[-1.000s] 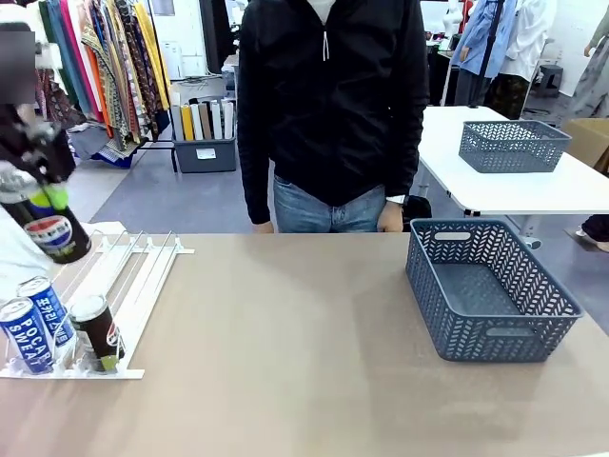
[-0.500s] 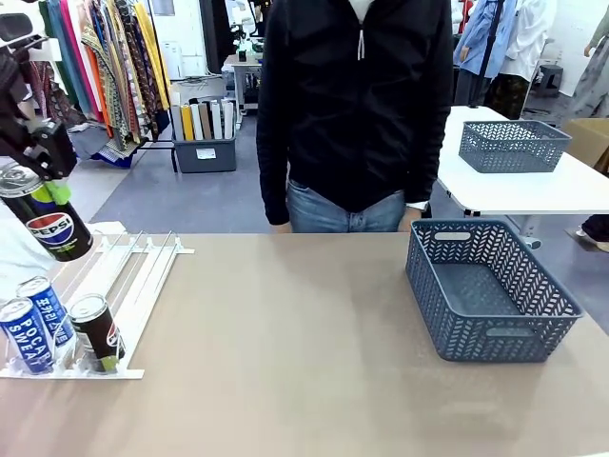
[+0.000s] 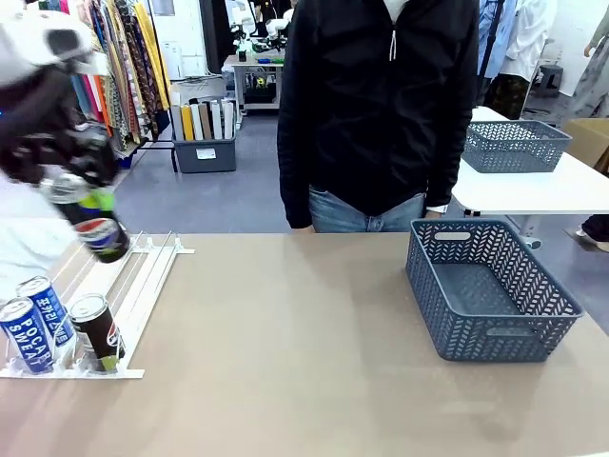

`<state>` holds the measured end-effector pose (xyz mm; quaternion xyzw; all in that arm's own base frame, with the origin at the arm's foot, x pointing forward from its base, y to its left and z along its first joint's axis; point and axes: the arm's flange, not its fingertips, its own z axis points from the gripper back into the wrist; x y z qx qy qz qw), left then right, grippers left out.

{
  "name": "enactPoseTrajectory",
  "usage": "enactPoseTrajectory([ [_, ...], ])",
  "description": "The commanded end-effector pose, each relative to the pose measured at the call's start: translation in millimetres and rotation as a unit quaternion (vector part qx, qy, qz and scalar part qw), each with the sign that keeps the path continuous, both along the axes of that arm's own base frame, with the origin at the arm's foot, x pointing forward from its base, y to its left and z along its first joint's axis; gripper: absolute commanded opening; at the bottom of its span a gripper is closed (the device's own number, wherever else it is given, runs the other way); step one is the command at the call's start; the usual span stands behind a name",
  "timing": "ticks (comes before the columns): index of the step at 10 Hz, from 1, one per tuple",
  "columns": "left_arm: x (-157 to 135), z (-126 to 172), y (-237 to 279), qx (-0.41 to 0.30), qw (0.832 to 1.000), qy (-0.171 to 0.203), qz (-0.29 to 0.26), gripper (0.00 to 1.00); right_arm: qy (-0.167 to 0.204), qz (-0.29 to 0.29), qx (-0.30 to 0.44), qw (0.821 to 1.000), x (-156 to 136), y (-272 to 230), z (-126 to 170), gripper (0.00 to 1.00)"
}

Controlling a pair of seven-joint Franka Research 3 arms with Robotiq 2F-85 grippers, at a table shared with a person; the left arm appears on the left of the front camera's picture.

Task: Retrieve and store the cans from the dispenser.
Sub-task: Pick up one can from the Automatic Can Dispenser and place it in the middle of the table.

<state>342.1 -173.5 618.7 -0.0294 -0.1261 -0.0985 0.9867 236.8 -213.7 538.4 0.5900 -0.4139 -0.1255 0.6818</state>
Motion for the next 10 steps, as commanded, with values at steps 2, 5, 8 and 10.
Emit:
enactPoseTrajectory([
  [2,99,-47,-143,-0.002,0.987,0.031,-0.161,0.0,-0.014,-0.003,0.011,1.0,1,0,4,1.0],
  [5,148,-122,-236,0.036,0.978,0.056,-0.196,0.0,-0.014,-0.003,0.011,1.0,1,0,4,1.0],
  [8,162,-182,-261,0.088,0.978,0.065,-0.177,0.0,-0.014,-0.003,0.011,1.0,1,0,4,1.0],
  [10,163,-204,-263,0.1,0.974,0.09,-0.182,0.0,-0.014,-0.003,0.011,1.0,1,0,4,1.0],
])
